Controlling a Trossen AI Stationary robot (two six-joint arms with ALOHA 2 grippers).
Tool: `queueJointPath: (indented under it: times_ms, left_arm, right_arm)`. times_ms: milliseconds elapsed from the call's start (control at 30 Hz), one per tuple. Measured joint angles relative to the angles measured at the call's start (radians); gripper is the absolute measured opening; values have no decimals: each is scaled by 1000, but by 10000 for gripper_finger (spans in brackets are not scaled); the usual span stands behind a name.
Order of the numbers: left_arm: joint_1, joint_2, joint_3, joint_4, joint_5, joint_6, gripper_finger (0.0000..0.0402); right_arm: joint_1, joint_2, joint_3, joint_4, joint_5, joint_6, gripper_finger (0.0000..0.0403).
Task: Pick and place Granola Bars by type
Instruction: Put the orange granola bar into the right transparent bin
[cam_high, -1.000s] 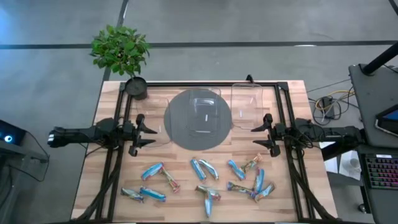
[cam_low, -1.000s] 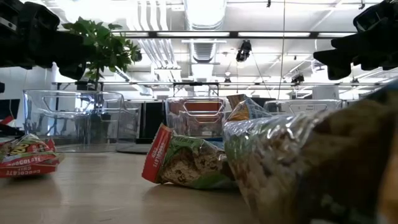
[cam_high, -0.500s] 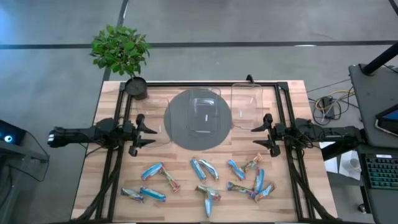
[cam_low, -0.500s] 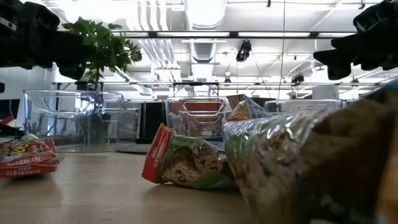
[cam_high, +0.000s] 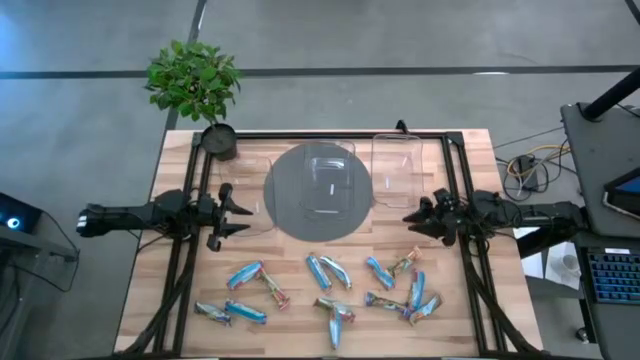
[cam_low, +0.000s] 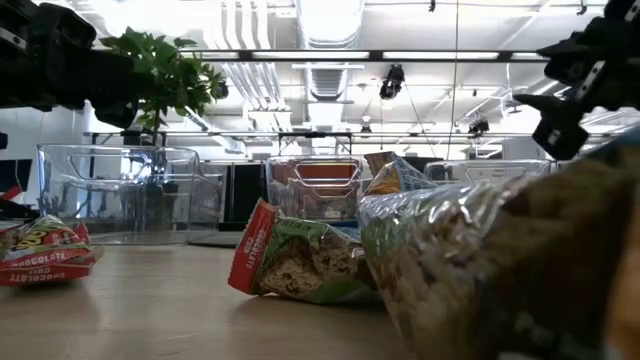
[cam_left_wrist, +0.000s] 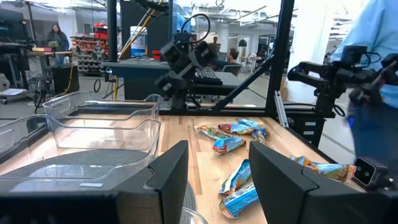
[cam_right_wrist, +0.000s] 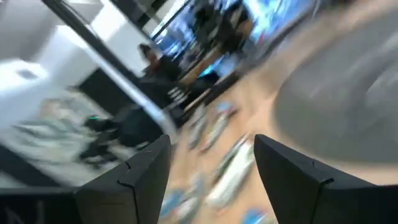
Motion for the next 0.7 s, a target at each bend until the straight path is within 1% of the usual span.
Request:
queueJointPath:
  times_ms: [67, 100, 233, 300, 333, 400, 500, 600, 700]
  left_arm:
    - [0, 0, 0, 0, 0, 0, 154]
    - [0, 0, 0, 0, 0, 0, 154]
    - [0, 0, 0, 0, 0, 0, 154]
    - [0, 0, 0, 0, 0, 0, 154]
    - [0, 0, 0, 0, 0, 0, 154]
    - [0, 0, 0, 0, 0, 0, 154]
    - [0, 0, 0, 0, 0, 0, 154]
    - [0, 0, 0, 0, 0, 0, 154]
    - [0, 0, 0, 0, 0, 0, 154]
  right_arm:
    - [20, 50, 0, 8, -67, 92, 221]
    - [32, 78, 0, 10, -84, 121, 221]
    - [77, 186, 0, 13, -91, 214, 221]
    - [94, 228, 0, 43, -92, 247, 221]
    - [103, 248, 0, 78, -101, 245, 221]
    - [121, 282, 0, 109, -158, 229, 221]
    - [146, 342, 0, 72, -223, 210, 221]
    - [184, 409, 5, 11, -228, 198, 221]
    - [219, 487, 62, -72, -177, 174, 218]
